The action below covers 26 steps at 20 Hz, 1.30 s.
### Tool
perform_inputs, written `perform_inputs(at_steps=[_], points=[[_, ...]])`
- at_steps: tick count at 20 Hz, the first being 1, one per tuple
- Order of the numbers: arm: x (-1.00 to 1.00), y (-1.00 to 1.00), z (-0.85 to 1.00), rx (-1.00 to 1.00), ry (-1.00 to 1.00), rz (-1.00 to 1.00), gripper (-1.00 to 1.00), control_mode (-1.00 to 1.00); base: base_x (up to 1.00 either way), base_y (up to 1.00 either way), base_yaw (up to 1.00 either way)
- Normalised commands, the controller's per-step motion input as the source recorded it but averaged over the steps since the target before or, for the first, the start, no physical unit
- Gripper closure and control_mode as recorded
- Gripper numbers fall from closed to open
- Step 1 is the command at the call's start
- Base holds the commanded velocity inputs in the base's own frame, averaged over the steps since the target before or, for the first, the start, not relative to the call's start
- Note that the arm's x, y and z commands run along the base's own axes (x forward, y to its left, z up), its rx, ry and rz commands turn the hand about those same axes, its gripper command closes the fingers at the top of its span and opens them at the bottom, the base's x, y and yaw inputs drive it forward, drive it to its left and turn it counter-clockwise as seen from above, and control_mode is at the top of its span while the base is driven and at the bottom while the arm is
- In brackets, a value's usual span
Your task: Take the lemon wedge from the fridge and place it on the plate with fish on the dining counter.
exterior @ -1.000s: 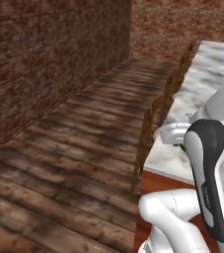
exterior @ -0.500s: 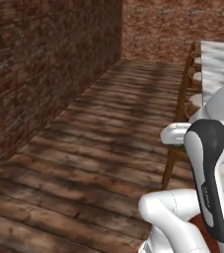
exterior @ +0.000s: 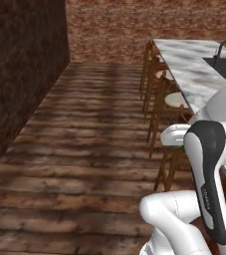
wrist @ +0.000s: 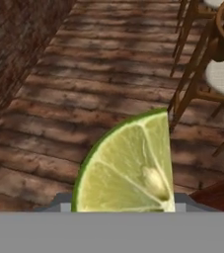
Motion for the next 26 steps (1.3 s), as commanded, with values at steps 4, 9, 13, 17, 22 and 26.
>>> perform_inputs(at_steps=[4,9,13,17,22,26], points=[[0.00,0.00,0.00,0.00,0.00,0.00,1.00,1.00,0.70,0.30,-0.68],[0.00,0.00,0.00,0.00,0.00,0.00,1.00,1.00,0.90,0.66,-0.66],[0.00,0.00,0.00,0.00,0.00,0.00,1.00,1.00,0.85,1.00,-0.62],[0.00,0.00,0.00,0.00,0.00,0.00,1.00,1.00,0.51,0.27,-0.68],[0.00,0.00,0.00,0.00,0.00,0.00,1.00,1.00,0.50,-0.12,-0.66],[0.00,0.00,0.00,0.00,0.00,0.00,1.00,1.00,0.80,0.14,-0.47]])
